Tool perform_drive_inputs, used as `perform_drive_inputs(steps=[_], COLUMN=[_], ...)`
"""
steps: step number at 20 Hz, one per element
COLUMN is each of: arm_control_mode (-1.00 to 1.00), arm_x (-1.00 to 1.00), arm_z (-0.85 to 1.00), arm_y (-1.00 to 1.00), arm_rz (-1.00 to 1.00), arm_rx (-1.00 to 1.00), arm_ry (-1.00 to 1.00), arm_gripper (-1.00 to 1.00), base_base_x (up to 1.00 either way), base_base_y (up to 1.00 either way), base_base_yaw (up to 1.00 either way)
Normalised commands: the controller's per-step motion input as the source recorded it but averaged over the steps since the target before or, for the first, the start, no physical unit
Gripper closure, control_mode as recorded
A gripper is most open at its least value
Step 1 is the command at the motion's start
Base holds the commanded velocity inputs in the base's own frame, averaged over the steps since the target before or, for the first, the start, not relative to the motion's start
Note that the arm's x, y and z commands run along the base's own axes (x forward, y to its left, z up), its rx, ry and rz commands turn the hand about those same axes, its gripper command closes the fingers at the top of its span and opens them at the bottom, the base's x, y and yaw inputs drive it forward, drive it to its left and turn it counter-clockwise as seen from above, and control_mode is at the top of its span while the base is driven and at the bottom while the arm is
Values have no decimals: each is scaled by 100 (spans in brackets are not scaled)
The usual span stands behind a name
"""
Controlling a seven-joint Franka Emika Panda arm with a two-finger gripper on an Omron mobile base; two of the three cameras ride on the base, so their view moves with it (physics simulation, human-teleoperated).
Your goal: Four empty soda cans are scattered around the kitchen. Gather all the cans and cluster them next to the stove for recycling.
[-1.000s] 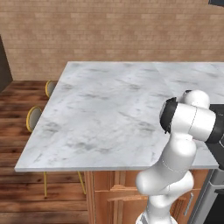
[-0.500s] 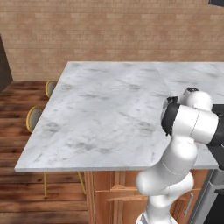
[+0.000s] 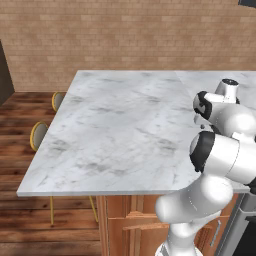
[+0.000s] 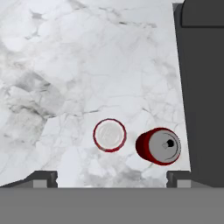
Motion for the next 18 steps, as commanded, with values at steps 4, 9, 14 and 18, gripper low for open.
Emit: perform_drive_inputs(steps=[4, 9, 14, 18], arm_control_mode=[-100, -100, -100, -100], arm_x=[-53, -98, -100, -100], arm_z=[47, 4, -6, 11], arm_y=[52, 78, 96, 65], arm_rz=[3, 3, 1, 0], arm_rx=[0, -10, -22, -23], arm_ry=[-5, -27, -32, -43], arm_gripper=[-100, -100, -100, -100], base_base_x=[0, 0, 0, 0], base_base_y=[0, 0, 0, 0], base_base_yaw=[0, 0, 0, 0])
